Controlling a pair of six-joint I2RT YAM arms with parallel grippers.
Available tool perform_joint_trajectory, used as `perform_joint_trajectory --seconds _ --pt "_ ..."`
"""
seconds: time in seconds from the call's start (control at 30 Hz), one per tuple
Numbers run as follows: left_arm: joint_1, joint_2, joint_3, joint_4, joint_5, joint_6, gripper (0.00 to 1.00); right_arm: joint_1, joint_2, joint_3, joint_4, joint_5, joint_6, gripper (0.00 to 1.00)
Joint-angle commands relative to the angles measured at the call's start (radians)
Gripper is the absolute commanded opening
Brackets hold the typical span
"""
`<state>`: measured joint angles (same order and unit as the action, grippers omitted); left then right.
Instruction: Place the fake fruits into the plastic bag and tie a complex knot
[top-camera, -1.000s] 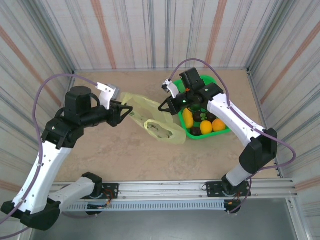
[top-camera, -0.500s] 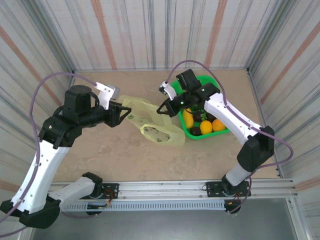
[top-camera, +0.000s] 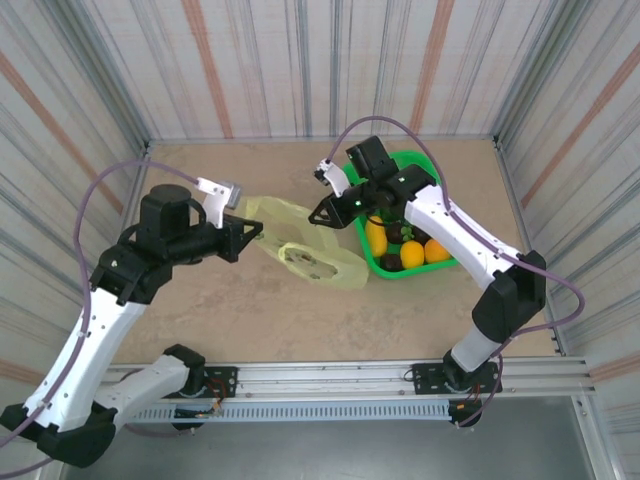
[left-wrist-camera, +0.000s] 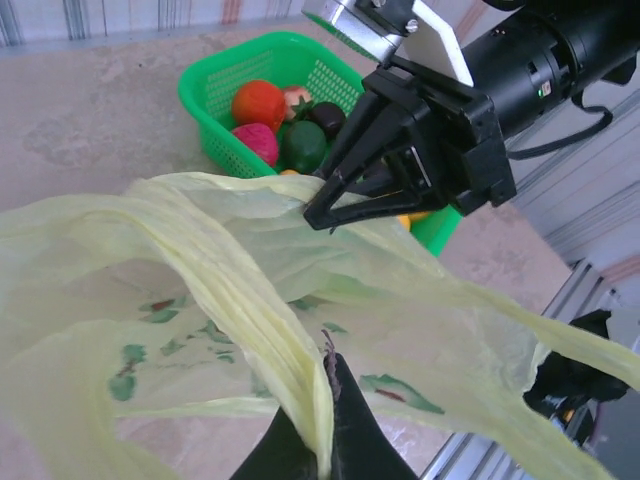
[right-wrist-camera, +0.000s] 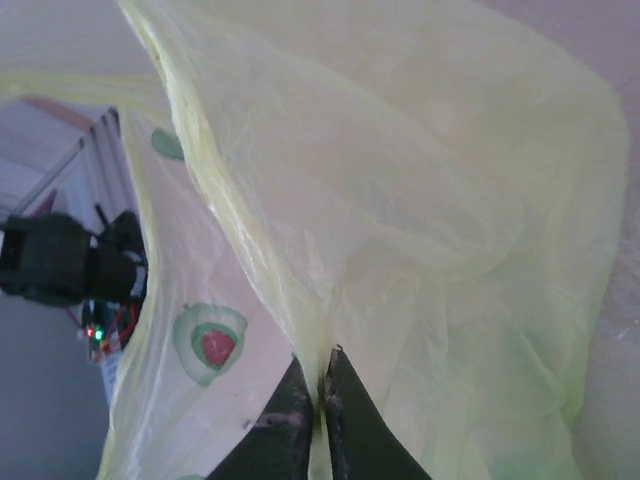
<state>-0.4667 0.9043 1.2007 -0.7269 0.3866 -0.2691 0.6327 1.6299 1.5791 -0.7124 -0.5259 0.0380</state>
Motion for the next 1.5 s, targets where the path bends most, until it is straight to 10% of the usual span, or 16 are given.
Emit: perform_joint_trajectory --seconds 0.0,0.13,0.37,0.5,0.97,1.47 --pt "0.014 -0.046 -0.075 0.151 -0.089 -0.216 0.00 0.005 -0.079 -0.022 0.111 0.141 0.143 0.45" --pt "0.082 -0.095 -0.094 0.096 -0.278 -0.292 0.00 -0.013 -0.213 -0.105 0.217 0.155 0.225 0.69" --pt "0.109 -0.142 -0.036 -0.039 -0.626 -0.370 0.00 -0.048 -0.304 -0.229 0.076 0.464 0.351 0.44" --pt "0.105 -0.120 -0.002 -0.116 -0.807 -0.483 0.00 -0.038 -0.222 -0.278 -0.022 0.580 0.368 0.51" --pt "0.102 -0.082 0.006 -0.029 -0.775 -0.485 0.00 -0.070 0.297 -0.039 -0.094 0.802 0.492 0.52" --pt "0.065 -0.037 0.033 0.001 -0.743 -0.500 0.00 -0.334 0.125 -0.236 0.020 0.748 0.589 0.38"
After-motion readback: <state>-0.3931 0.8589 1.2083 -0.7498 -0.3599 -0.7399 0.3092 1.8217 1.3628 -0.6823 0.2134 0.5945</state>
